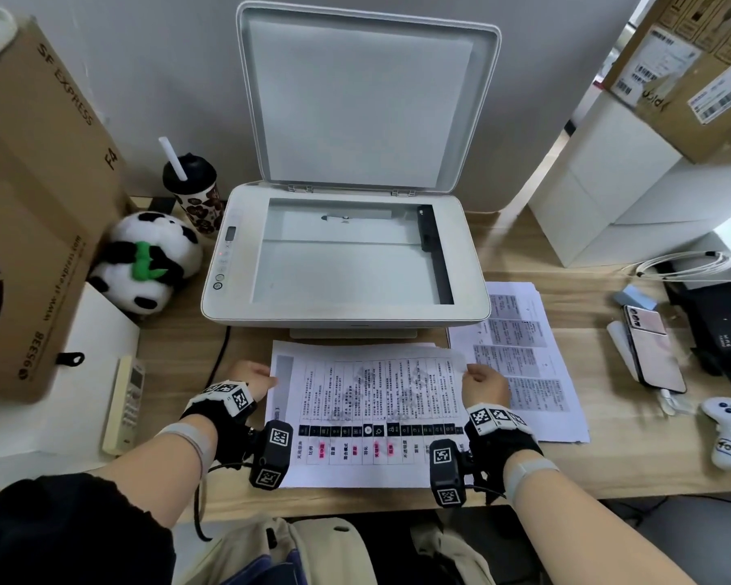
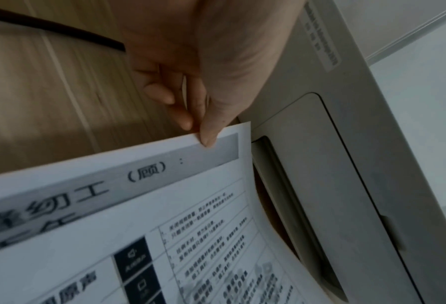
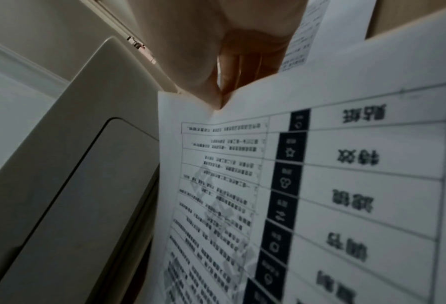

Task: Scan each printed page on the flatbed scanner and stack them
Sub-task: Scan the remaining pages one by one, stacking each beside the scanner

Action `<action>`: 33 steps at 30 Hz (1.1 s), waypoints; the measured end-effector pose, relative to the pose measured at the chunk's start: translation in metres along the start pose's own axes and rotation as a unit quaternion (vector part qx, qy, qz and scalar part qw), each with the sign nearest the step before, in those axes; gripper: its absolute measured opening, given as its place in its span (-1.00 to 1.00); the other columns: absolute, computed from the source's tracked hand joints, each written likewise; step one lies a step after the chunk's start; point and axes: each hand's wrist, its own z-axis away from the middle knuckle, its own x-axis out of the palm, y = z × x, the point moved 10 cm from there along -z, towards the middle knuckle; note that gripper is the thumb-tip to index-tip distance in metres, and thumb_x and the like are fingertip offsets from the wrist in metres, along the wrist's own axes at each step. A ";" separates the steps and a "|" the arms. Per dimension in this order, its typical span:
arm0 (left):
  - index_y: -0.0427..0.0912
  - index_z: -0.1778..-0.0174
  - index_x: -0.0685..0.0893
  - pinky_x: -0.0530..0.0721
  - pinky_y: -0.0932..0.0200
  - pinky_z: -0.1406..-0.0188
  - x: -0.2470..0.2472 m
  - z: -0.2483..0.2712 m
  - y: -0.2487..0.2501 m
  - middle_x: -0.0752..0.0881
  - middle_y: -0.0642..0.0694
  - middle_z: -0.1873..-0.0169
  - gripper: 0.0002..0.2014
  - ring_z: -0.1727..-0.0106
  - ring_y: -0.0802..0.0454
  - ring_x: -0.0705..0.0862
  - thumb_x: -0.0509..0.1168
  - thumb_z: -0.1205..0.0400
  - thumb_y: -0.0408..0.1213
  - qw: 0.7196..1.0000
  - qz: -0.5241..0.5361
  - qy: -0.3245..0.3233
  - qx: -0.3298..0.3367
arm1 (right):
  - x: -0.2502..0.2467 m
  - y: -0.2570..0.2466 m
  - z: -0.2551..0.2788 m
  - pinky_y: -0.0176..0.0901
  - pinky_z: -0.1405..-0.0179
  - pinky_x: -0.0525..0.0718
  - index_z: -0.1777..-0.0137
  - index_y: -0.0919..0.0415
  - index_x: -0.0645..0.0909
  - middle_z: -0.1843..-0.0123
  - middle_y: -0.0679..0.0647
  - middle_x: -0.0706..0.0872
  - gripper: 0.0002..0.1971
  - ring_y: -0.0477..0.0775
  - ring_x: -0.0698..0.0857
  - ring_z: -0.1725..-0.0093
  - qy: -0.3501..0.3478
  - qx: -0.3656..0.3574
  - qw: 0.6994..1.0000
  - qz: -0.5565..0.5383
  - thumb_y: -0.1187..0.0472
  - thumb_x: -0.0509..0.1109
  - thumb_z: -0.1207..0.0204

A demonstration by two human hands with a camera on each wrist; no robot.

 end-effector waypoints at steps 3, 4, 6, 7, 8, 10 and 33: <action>-0.36 -0.40 0.50 0.53 0.04 -0.31 -0.002 0.000 0.005 0.60 -0.33 -0.33 -0.50 -0.33 -0.24 0.58 0.40 -0.52 -0.46 0.999 -0.034 -0.002 0.002 | -0.011 0.000 0.002 -0.21 0.03 0.43 -0.11 0.36 0.68 -0.06 0.29 0.73 -0.77 0.24 0.64 -0.04 0.024 0.019 0.999 -0.038 0.33 0.23 -0.60; -0.34 -0.44 0.46 0.53 0.03 -0.30 -0.001 0.001 0.008 0.58 -0.33 -0.35 -0.43 -0.35 -0.23 0.57 0.42 -0.50 -0.46 0.999 -0.044 -0.012 0.003 | -0.015 0.000 0.001 -0.22 0.07 0.41 -0.11 0.38 0.68 -0.02 0.30 0.71 -0.77 0.22 0.60 0.03 0.032 0.024 0.998 -0.050 0.32 0.22 -0.61; -0.27 -0.49 0.41 0.61 0.05 -0.17 0.008 0.008 0.019 0.63 -0.33 -0.26 -0.34 -0.26 -0.21 0.64 0.48 -0.47 -0.37 0.993 -0.087 -0.072 0.016 | -0.021 -0.001 0.000 -0.21 0.11 0.38 -0.06 0.36 0.66 0.06 0.28 0.66 -0.78 0.17 0.51 0.13 0.047 0.033 0.996 -0.073 0.33 0.18 -0.63; -0.20 -0.50 0.40 0.68 0.08 0.06 0.015 0.015 0.024 0.72 -0.29 -0.05 -0.33 -0.03 -0.14 0.72 0.50 -0.48 -0.28 0.986 -0.111 -0.120 0.018 | -0.025 -0.003 0.000 -0.21 0.12 0.37 -0.01 0.32 0.62 0.07 0.24 0.62 -0.81 0.15 0.49 0.12 0.055 0.036 0.994 -0.087 0.35 0.16 -0.62; -0.13 -0.49 0.41 0.64 0.16 0.36 0.022 0.022 0.028 0.72 -0.18 0.21 -0.35 0.27 -0.01 0.70 0.49 -0.49 -0.20 0.977 -0.124 -0.171 0.013 | -0.028 -0.006 0.000 -0.21 0.12 0.37 0.03 0.25 0.58 0.08 0.19 0.59 -0.84 0.14 0.48 0.11 0.062 0.039 0.992 -0.101 0.37 0.16 -0.62; -0.10 -0.33 0.54 0.37 0.33 0.60 0.032 0.034 0.041 0.54 0.00 0.48 -0.53 0.57 0.18 0.45 0.44 -0.53 -0.10 0.960 -0.129 -0.247 0.025 | -0.038 -0.015 -0.001 -0.22 0.22 0.36 0.08 0.18 0.54 0.11 0.19 0.57 -0.85 0.14 0.47 0.13 0.083 0.030 0.988 -0.126 0.39 0.17 -0.58; -0.13 0.37 0.82 0.38 0.36 0.58 -0.134 0.059 0.220 0.80 -0.02 0.34 -0.35 0.52 0.19 0.59 -0.05 -0.72 0.13 0.868 0.428 -0.057 0.245 | -0.071 -0.215 -0.007 -0.36 0.52 0.48 0.37 0.22 0.60 0.36 0.02 0.67 -0.68 -0.17 0.60 0.52 0.013 -0.152 0.877 -0.456 0.30 0.13 -0.58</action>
